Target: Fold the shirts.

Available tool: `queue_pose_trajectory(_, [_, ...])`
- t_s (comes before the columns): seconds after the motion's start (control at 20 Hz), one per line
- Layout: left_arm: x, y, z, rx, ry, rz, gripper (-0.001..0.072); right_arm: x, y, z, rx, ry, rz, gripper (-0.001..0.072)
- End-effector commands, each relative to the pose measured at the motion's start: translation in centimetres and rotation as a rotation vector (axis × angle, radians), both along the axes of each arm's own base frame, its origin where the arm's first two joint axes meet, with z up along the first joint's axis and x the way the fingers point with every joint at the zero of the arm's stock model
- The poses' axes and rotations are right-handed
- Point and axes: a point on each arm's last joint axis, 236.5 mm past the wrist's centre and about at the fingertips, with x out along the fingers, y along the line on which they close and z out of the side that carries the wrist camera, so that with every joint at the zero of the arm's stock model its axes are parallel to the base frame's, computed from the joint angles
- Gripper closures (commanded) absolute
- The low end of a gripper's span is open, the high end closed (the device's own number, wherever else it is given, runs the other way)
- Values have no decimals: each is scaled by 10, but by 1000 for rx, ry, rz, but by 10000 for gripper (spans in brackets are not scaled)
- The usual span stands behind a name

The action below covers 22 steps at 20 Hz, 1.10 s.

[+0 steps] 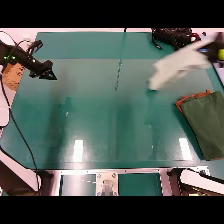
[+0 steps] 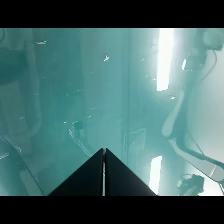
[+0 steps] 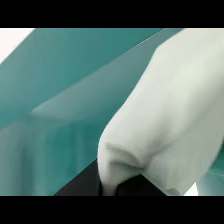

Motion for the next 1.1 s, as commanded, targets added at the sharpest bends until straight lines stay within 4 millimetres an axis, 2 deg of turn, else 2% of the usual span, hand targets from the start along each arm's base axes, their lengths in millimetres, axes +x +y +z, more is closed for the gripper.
queue_pose_trajectory(0.0, [0, 0, 0, 0, 0, 0, 684, -89, -103, 18, -79, 72, -302, 696])
queue_pose_trajectory(0.15, [0, 0, 0, 0, 0, 0, 684, -152, -141, 9, -124, 184, -458, 696])
queue_pose_trajectory(0.25, [0, -1, 1, -5, 0, -1, 684, -191, -154, -16, -135, 310, -581, 696])
queue_pose_trajectory(0.5, [-5, -2, 1, -9, 18, -11, 684, -284, -137, -126, -66, 707, -771, 696])
queue_pose_trajectory(0.6, [-5, -2, 1, -9, 18, -11, 684, -314, -129, -160, -65, 844, -793, 694])
queue_pose_trajectory(0.65, [-5, -2, 1, -9, 18, -11, 684, -327, -127, -172, -71, 905, -791, 663])
queue_pose_trajectory(0.7, [-5, -2, 1, -10, 18, -11, 684, -334, -128, -179, -80, 943, -791, 383])
queue_pose_trajectory(0.75, [-5, -4, 2, -18, 16, -12, 684, -338, -130, -180, -87, 964, -790, 65])
queue_pose_trajectory(0.85, [-4, -12, 7, -59, 7, -21, 684, -328, -142, -162, -107, 923, -802, 64])
queue_pose_trajectory(0.9, [-4, -21, 14, -102, -6, -36, 684, -314, -147, -146, -112, 862, -801, 65])
queue_pose_trajectory(0.95, [-4, -30, 20, -147, -16, -53, 684, -290, -149, -129, -106, 776, -781, 66])
queue_pose_trajectory(1.0, [-5, -41, 29, -204, -22, -67, 684, -264, -146, -113, -94, 693, -744, 176])
queue_pose_trajectory(1.05, [-8, -50, 37, -255, -22, -81, 685, -235, -136, -98, -80, 606, -675, 565])
